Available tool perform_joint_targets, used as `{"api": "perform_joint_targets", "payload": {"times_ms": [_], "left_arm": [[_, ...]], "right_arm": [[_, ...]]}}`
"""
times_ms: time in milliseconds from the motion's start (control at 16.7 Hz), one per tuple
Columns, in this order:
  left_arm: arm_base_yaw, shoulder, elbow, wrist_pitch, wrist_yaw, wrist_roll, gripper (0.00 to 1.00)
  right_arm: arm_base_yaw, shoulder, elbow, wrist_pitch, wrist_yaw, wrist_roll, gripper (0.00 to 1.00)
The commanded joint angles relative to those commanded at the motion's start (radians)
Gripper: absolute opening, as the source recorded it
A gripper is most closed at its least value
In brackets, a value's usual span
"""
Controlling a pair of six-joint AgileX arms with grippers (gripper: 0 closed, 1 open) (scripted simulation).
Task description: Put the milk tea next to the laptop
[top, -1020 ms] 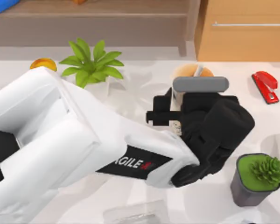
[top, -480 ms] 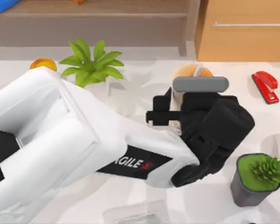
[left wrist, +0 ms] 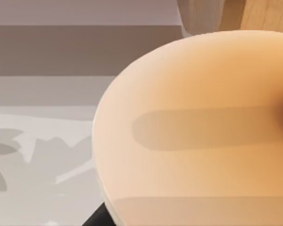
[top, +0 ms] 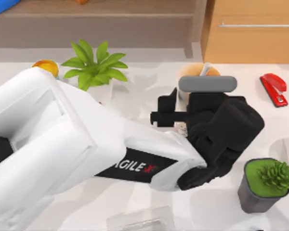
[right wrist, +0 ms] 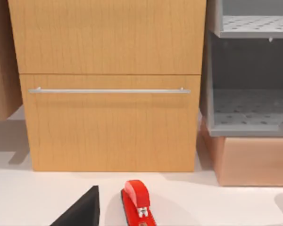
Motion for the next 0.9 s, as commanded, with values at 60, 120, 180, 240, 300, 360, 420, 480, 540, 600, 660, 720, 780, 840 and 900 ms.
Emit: {"api": "perform_joint_targets", "payload": {"times_ms": [60,120,180,240,300,360,420,480,540,600,660,720,780,840,900], "left_arm": [[0.0,0.004,-0.003,0.001,0.0,0.001,0.0],[0.0,0.004,-0.003,0.001,0.0,0.001,0.0],[0.006,-0.006,0.005,0.007,0.005,0.002,0.0],[0.017,-0.024,0.012,0.015,0.018,0.005,0.0],[0.035,-0.049,0.013,0.023,0.038,0.01,0.0],[0.058,-0.079,0.01,0.031,0.065,0.017,0.0],[0.087,-0.114,0.002,0.039,0.097,0.026,0.0],[0.122,-0.153,-0.011,0.047,0.133,0.037,0.0],[0.161,-0.194,-0.028,0.054,0.172,0.05,0.0],[0.205,-0.238,-0.049,0.062,0.214,0.065,0.0],[0.253,-0.282,-0.073,0.07,0.259,0.083,0.0],[0.305,-0.327,-0.1,0.078,0.305,0.102,0.0],[0.36,-0.372,-0.13,0.087,0.353,0.122,0.0],[0.417,-0.417,-0.162,0.096,0.402,0.145,0.0],[0.476,-0.462,-0.197,0.107,0.451,0.168,0.0]], "right_arm": [[0.0,0.0,0.0,0.0,0.0,0.0,1.0],[0.0,0.0,0.0,0.0,0.0,0.0,1.0],[0.0,0.0,0.0,0.0,0.0,0.0,1.0],[0.0,0.0,0.0,0.0,0.0,0.0,1.0],[0.0,0.0,0.0,0.0,0.0,0.0,1.0],[0.0,0.0,0.0,0.0,0.0,0.0,1.0],[0.0,0.0,0.0,0.0,0.0,0.0,1.0],[0.0,0.0,0.0,0.0,0.0,0.0,1.0],[0.0,0.0,0.0,0.0,0.0,0.0,1.0],[0.0,0.0,0.0,0.0,0.0,0.0,1.0],[0.0,0.0,0.0,0.0,0.0,0.0,1.0],[0.0,0.0,0.0,0.0,0.0,0.0,1.0],[0.0,0.0,0.0,0.0,0.0,0.0,1.0],[0.0,0.0,0.0,0.0,0.0,0.0,1.0],[0.0,0.0,0.0,0.0,0.0,0.0,1.0]]}}
